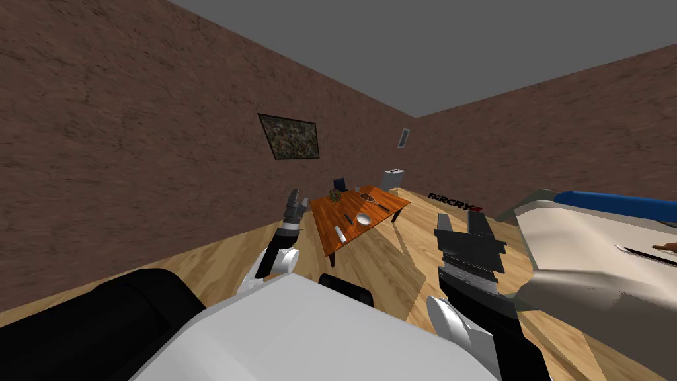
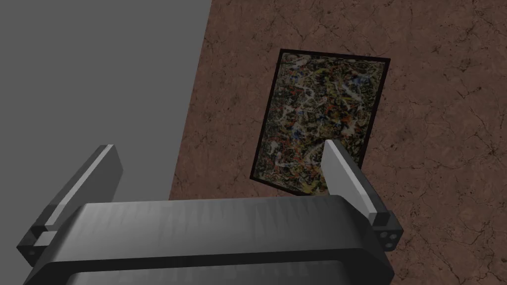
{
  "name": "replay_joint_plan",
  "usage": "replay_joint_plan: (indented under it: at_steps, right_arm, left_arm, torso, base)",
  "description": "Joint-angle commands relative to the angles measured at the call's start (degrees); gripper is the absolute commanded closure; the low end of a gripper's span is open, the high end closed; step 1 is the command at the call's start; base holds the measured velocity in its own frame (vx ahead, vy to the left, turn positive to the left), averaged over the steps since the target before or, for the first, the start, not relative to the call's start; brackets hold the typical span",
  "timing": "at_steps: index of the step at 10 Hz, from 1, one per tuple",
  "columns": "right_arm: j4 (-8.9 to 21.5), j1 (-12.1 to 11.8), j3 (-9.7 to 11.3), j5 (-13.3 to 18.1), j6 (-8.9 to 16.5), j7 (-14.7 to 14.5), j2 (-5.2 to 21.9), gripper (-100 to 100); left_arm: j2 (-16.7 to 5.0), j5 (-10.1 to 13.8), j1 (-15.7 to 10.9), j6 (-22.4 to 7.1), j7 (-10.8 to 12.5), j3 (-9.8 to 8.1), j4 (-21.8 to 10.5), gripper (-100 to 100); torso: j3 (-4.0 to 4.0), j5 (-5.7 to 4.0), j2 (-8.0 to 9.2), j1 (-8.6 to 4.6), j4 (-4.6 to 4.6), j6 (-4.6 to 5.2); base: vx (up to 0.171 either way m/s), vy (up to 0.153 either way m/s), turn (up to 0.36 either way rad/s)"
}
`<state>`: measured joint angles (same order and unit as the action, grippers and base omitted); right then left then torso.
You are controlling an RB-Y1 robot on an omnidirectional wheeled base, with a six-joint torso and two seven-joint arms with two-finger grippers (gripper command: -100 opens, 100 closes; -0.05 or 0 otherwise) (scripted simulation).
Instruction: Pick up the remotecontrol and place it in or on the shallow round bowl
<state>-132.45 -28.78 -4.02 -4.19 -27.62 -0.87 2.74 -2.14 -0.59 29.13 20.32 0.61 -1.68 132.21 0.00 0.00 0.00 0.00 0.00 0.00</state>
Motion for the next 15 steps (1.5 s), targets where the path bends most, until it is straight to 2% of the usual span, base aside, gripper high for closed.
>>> replay_joint_plan:
  at_steps: [1,2,3,5,6,9,10,12,13,14,15]
  right_arm:
    - [0.00,0.00,0.00,0.00,0.00,0.00,0.00,0]
    - [0.00,0.01,0.01,0.00,0.00,0.00,0.00,0]
    - [0.00,0.00,0.00,0.00,0.00,0.00,0.00,0]
    - [0.00,0.00,0.01,0.00,0.00,0.00,-0.01,0]
    - [0.00,0.00,0.01,0.00,0.00,0.00,0.00,0]
    - [0.00,0.00,0.00,0.00,0.00,0.00,0.00,0]
    - [0.00,0.00,0.00,0.00,0.00,0.00,0.00,0]
    - [0.00,0.00,0.00,0.00,0.00,0.00,0.00,0]
    - [0.00,0.00,0.00,0.00,0.00,0.00,0.00,0]
    - [0.00,-0.01,0.00,0.00,0.00,0.00,0.00,0]
    - [0.00,0.00,0.00,0.00,0.00,0.00,0.00,0]
  left_arm:
    - [-2.03,0.57,-0.52,-1.24,-1.60,0.06,-2.18,-100]
    - [-2.03,0.57,-0.52,-1.24,-1.60,0.06,-2.18,-100]
    - [-3.66,1.18,-1.01,-2.60,-3.23,0.12,-4.63,-100]
    - [-5.60,2.04,-1.69,-4.40,-5.26,0.17,-7.60,-100]
    - [-5.60,2.04,-1.69,-4.40,-5.26,0.17,-7.97,-100]
    - [-8.97,3.85,-3.03,-7.86,-8.83,0.30,-13.82,-100]
    - [-8.97,3.85,-3.03,-7.86,-8.83,0.30,-14.35,-100]
    - [-11.50,5.48,-4.22,-10.60,-11.42,0.41,-18.22,-100]
    - [-11.50,5.48,-4.22,-10.60,-11.42,0.41,-19.39,-100]
    - [-12.82,6.44,-4.91,-12.09,-12.75,0.47,-21.53,-100]
    - [-12.82,6.44,-4.91,-12.09,-12.75,0.47,-22.07,-100]
  torso:
    - [0.00,0.00,0.00,0.00,0.00,0.00]
    - [-0.01,-0.02,-0.01,-0.11,0.00,0.03]
    - [-0.03,-0.03,-0.04,-0.14,-0.01,0.01]
    - [-0.04,-0.05,-0.07,-0.21,-0.02,0.02]
    - [-0.04,-0.04,-0.06,-0.20,-0.02,0.01]
    - [-0.03,-0.02,-0.04,-0.10,-0.01,0.02]
    - [-0.04,-0.03,-0.07,-0.12,-0.02,0.01]
    - [-0.06,-0.02,-0.10,-0.07,-0.02,0.01]
    - [-0.09,-0.02,-0.16,-0.07,-0.03,0.01]
    - [-0.08,-0.02,-0.13,-0.06,-0.03,-0.02]
    - [-0.07,-0.02,-0.13,-0.07,-0.03,0.00]
  base:
    - [0.005,-0.037,-0.159]
    - [0.011,-0.042,-0.090]
    - [0.023,-0.050,-0.131]
    - [0.012,-0.059,-0.148]
    - [0.005,-0.031,-0.039]
    - [0.014,-0.030,-0.150]
    - [0.023,-0.024,-0.042]
    - [0.036,-0.025,-0.151]
    - [0.035,-0.015,-0.070]
    - [0.036,-0.019,-0.129]
    - [0.028,-0.013,-0.078]
